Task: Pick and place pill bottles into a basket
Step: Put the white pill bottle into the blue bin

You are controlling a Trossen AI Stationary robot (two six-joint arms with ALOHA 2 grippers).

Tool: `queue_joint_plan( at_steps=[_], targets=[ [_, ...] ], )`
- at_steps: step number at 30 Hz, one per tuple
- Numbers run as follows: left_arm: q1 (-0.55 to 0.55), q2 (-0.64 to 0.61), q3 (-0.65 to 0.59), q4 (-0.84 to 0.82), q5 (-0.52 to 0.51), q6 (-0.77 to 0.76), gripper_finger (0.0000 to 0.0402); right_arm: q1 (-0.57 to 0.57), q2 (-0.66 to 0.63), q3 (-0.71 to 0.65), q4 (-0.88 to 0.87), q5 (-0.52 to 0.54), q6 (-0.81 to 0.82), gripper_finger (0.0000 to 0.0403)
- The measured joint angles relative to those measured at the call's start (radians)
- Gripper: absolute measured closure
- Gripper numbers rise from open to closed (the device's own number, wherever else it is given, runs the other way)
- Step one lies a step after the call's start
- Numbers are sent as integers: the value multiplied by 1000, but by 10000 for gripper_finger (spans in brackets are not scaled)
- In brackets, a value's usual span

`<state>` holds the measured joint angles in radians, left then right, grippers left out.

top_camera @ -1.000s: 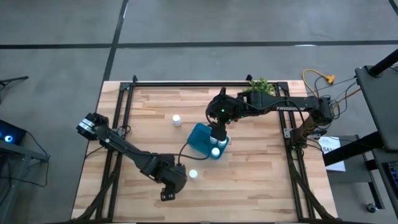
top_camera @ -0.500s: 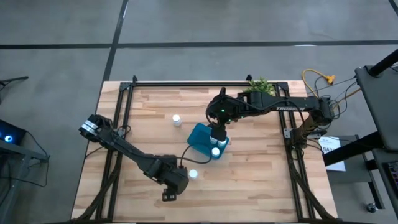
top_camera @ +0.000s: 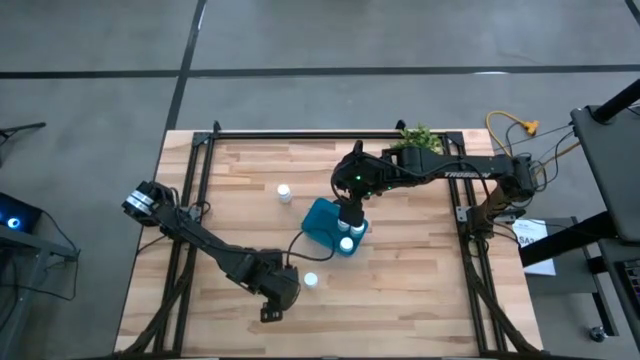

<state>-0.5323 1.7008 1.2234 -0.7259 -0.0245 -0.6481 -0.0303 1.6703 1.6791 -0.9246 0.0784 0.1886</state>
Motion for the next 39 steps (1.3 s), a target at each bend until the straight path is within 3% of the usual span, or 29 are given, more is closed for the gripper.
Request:
queue_joint_plan(
  at_steps=[22, 27, 32, 36, 39],
  targets=[
    [0, 0, -66, 82, 7, -28, 116, 2, 0, 0, 11, -1, 3, 197],
    [0, 0, -67, 82, 11, -26, 149, 2, 0, 0, 15, -1, 0, 197],
    [1, 0, -67, 82, 11, -26, 206, 2, -2, 0, 15, 3, 15, 197],
    [1, -2, -67, 83, 13, -27, 259, 2, -35, 0, 54, 109, 42, 202],
    [1, -2, -67, 84, 16, -26, 261, 1, -79, 0, 182, 144, 54, 209]
  ],
)
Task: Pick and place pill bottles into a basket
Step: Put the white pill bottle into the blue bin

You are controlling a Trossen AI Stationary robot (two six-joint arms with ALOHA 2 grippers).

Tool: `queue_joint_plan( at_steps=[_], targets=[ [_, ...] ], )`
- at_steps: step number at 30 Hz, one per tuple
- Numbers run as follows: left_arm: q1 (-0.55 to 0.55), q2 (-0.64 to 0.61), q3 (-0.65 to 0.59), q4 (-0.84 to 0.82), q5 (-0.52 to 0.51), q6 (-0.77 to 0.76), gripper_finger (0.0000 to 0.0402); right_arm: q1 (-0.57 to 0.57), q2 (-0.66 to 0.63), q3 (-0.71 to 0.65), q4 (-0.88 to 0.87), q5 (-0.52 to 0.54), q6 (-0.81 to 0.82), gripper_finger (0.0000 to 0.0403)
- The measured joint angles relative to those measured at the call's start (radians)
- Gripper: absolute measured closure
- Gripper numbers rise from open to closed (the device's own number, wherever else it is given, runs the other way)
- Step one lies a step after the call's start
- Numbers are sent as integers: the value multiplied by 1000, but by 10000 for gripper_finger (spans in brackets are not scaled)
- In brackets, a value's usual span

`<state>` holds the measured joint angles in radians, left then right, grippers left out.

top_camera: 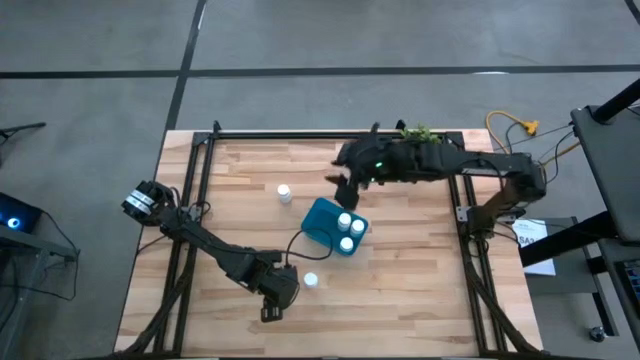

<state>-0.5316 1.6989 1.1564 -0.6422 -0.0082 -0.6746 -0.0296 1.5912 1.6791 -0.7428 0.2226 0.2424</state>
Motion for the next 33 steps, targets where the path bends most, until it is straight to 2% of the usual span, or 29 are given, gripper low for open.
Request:
queue_joint_plan(
  at_steps=[3, 5, 9, 11, 12, 13, 14, 19, 21, 23, 29, 33],
  targets=[
    [0, 0, 0, 0, 2, 0, 261, 2, -41, 0, 143, 80, 31, 217],
    [0, 0, 1, -1, 2, 1, 261, 19, -68, 0, 190, 205, -14, 221],
    [0, 0, 1, -1, 3, 0, 261, 71, -98, 2, 134, 592, -204, 228],
    [0, 0, 1, -1, 8, 0, 261, 94, -102, 2, 84, 690, -281, 231],
    [0, 0, 1, -2, 10, 1, 261, 101, -104, 2, 54, 696, -291, 232],
    [0, 0, 2, -1, 14, 1, 261, 103, -105, 2, 20, 667, -283, 233],
    [0, 0, 2, -2, 18, 1, 261, 103, -107, 2, -23, 596, -254, 235],
    [0, -4, 2, -4, 25, 1, 261, 40, -101, -1, -272, 86, -47, 244],
    [0, -10, 3, -4, 20, 2, 261, 25, -102, -8, -276, -35, -36, 247],
    [0, -29, 3, -4, -1, 4, 261, 26, -110, -8, -250, -52, -39, 250],
    [2, -132, 1, -4, -86, 3, 261, 22, -168, -8, -129, 68, -47, 260],
    [9, -213, 2, -3, -137, 0, 261, 15, -198, -8, -74, 69, -44, 266]
  ],
)
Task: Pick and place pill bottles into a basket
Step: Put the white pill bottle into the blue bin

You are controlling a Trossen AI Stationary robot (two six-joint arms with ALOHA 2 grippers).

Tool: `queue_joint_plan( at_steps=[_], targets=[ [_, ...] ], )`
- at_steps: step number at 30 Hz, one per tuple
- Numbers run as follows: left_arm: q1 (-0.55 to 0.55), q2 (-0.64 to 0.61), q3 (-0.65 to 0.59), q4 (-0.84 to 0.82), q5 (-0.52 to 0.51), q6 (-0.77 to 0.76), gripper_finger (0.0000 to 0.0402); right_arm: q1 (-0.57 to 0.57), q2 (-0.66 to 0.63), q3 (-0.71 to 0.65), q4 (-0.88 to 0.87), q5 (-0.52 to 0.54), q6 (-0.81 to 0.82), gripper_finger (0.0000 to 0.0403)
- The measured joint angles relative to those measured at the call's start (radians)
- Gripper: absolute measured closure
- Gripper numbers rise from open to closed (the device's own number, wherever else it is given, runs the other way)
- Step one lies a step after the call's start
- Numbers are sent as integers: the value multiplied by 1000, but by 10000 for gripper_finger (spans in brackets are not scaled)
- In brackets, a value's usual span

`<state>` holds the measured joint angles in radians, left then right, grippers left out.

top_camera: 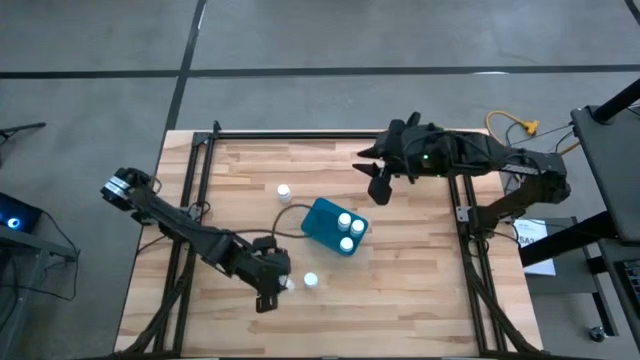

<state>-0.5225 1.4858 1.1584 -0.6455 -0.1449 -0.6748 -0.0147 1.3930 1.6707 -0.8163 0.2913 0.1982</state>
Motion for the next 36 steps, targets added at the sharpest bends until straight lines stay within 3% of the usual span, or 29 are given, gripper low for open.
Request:
queue_joint_plan(
  at_steps=[10, 18, 25, 36],
  targets=[
    [87, -83, 71, -203, -25, 13, 261, -5, -11, -30, -6, 9, 8, 280],
    [186, -62, 193, -264, -25, 190, 261, -18, -25, -70, -24, 135, 141, 293],
    [285, -53, 246, -290, -12, 356, 261, -24, -29, -70, -25, 269, 160, 304],
    [385, 30, 320, -346, 88, 567, 261, -110, -32, -70, -136, 288, 323, 306]
  ],
)
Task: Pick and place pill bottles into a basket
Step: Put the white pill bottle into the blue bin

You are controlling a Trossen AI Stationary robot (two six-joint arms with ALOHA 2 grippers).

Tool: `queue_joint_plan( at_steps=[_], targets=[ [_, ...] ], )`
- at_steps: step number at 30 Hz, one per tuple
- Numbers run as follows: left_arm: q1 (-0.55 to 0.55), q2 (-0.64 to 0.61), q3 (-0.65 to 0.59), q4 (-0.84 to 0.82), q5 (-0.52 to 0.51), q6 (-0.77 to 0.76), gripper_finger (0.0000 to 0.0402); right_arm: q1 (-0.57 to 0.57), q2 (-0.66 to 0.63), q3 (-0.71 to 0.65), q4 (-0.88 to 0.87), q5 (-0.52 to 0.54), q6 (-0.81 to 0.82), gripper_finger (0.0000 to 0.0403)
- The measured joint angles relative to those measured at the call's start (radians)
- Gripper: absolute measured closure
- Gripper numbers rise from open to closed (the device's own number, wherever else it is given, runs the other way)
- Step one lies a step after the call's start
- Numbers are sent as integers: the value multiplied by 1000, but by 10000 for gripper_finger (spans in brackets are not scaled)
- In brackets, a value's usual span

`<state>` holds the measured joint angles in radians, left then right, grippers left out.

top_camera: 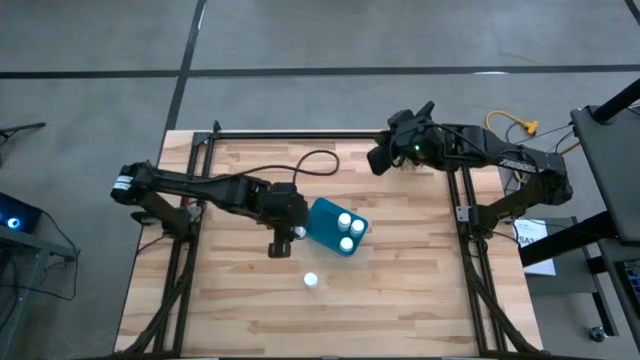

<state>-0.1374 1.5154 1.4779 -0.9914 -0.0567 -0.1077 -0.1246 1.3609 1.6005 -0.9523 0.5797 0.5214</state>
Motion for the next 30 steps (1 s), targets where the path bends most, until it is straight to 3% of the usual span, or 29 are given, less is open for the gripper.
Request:
queue_joint_plan(
  at_steps=[12, 30],
  targets=[
    [60, 151, 136, -6, 27, 190, 261, -100, -22, 0, -10, 0, 3, 311],
    [92, 371, 291, -17, 108, 306, 261, -114, -56, 0, -40, -1, 0, 313]
  ],
)
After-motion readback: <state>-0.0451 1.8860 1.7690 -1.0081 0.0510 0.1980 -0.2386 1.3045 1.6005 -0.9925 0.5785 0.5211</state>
